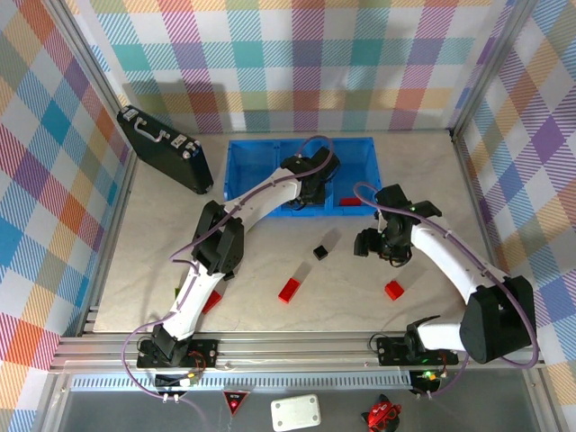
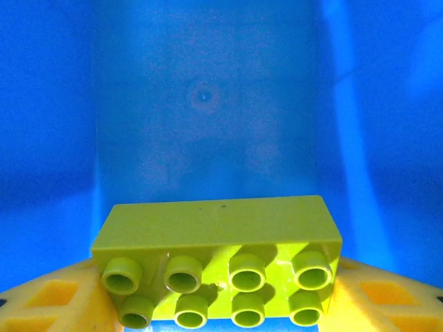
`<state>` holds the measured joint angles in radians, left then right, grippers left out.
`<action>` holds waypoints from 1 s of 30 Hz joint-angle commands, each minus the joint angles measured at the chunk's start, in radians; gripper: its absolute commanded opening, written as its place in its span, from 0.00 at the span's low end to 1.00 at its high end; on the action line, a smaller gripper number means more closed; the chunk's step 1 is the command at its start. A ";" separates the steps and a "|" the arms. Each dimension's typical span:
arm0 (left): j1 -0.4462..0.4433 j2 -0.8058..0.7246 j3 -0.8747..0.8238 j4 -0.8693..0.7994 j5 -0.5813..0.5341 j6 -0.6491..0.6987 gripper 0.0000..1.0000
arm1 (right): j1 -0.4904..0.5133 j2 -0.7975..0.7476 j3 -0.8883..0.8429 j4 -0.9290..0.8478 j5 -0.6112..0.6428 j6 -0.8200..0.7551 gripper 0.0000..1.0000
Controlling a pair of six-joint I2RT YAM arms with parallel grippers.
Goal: Sort the legos into containers by color
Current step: Place the lego in the container.
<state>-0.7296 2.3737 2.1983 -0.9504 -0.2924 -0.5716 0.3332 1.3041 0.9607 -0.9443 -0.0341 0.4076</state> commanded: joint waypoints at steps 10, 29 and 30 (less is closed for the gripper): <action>0.035 0.098 0.062 -0.069 0.064 0.028 0.54 | 0.002 -0.008 -0.014 -0.014 -0.005 0.007 0.77; 0.036 0.081 0.066 -0.077 0.086 0.040 0.67 | 0.003 0.009 0.030 -0.024 -0.006 -0.004 0.77; 0.036 0.076 0.064 -0.079 0.086 0.040 0.68 | 0.002 0.009 0.034 -0.024 -0.006 -0.004 0.76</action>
<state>-0.6968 2.4622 2.2433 -0.9695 -0.2283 -0.5564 0.3332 1.3060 0.9577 -0.9447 -0.0349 0.4068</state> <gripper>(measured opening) 0.681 0.767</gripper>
